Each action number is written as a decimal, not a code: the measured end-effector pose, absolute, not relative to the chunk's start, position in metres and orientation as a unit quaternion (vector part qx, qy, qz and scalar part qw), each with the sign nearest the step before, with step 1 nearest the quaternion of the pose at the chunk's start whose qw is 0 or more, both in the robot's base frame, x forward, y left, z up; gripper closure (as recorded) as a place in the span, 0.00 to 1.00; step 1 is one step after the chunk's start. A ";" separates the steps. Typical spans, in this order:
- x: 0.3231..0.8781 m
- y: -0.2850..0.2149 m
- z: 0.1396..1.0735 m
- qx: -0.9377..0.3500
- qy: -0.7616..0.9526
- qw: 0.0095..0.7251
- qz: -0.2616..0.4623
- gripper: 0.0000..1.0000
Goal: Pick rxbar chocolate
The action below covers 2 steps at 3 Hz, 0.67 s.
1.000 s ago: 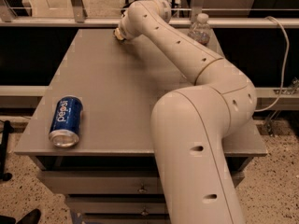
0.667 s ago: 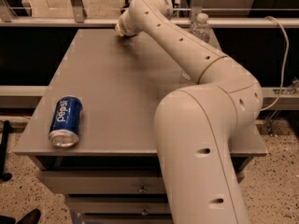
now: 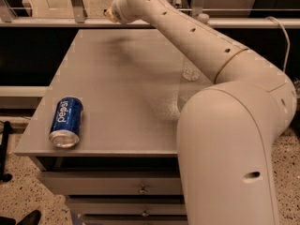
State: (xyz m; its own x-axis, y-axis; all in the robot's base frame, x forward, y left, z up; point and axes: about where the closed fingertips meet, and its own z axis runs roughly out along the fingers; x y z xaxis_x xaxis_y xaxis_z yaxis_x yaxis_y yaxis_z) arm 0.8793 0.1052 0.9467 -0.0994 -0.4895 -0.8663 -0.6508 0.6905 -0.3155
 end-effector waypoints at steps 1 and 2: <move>0.849 0.104 0.970 -0.391 0.717 0.568 0.105 1.00; 0.809 0.076 0.993 -0.374 0.687 0.594 0.190 1.00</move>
Offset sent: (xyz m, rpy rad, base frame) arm -0.1165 -0.0358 0.0766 0.3846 -0.0389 0.2452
